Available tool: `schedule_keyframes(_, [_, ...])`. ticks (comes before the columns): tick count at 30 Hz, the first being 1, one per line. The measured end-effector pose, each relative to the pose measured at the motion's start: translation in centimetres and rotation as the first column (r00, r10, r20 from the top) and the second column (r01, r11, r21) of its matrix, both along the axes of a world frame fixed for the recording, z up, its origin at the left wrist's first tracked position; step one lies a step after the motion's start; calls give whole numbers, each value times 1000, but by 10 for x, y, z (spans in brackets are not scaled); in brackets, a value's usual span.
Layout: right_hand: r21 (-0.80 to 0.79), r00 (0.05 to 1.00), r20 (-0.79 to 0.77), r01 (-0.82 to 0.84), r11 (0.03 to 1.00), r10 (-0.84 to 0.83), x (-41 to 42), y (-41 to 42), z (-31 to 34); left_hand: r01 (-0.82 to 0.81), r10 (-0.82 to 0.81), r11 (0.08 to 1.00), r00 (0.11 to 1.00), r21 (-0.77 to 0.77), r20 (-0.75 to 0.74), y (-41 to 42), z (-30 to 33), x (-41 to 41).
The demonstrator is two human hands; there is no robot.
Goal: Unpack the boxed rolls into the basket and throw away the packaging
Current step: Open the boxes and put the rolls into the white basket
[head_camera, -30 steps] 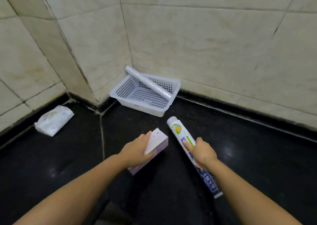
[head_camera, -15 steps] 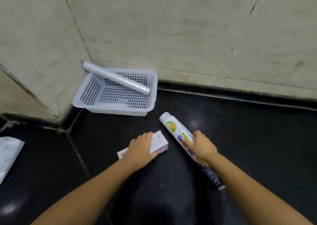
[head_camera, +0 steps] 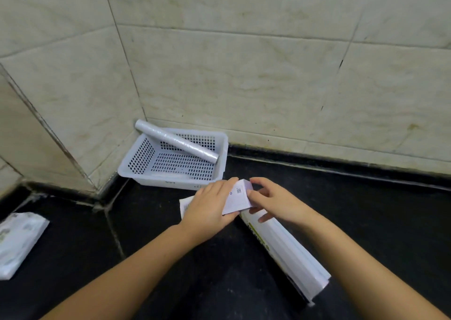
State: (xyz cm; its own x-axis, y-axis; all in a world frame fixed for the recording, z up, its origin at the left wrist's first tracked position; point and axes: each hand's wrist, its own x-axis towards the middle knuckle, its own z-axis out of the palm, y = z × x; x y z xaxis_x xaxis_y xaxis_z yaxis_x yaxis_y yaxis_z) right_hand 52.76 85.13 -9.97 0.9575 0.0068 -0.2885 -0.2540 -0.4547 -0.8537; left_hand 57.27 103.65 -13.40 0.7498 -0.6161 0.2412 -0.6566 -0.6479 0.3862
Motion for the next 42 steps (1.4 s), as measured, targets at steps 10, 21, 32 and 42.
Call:
schedule_keyframes(10, [-9,991,-34,-131,991,131,0,-20,11,134,-137,990,987,50,79,-12,10,0])
schedule_keyframes(21, [-515,962,245,22,857,123,-10,-50,18,121,-161,977,959,-178,-232,-9,18,0])
schedule_keyframes(32, [-358,883,429,-27,933,190,-9,-34,58,149,-185,976,952,-156,-245,-7,31,-5])
schedule_keyframes(42, [-589,727,642,264,764,245,-25,-23,50,40,-113,961,959,-272,-259,-17,33,-4])
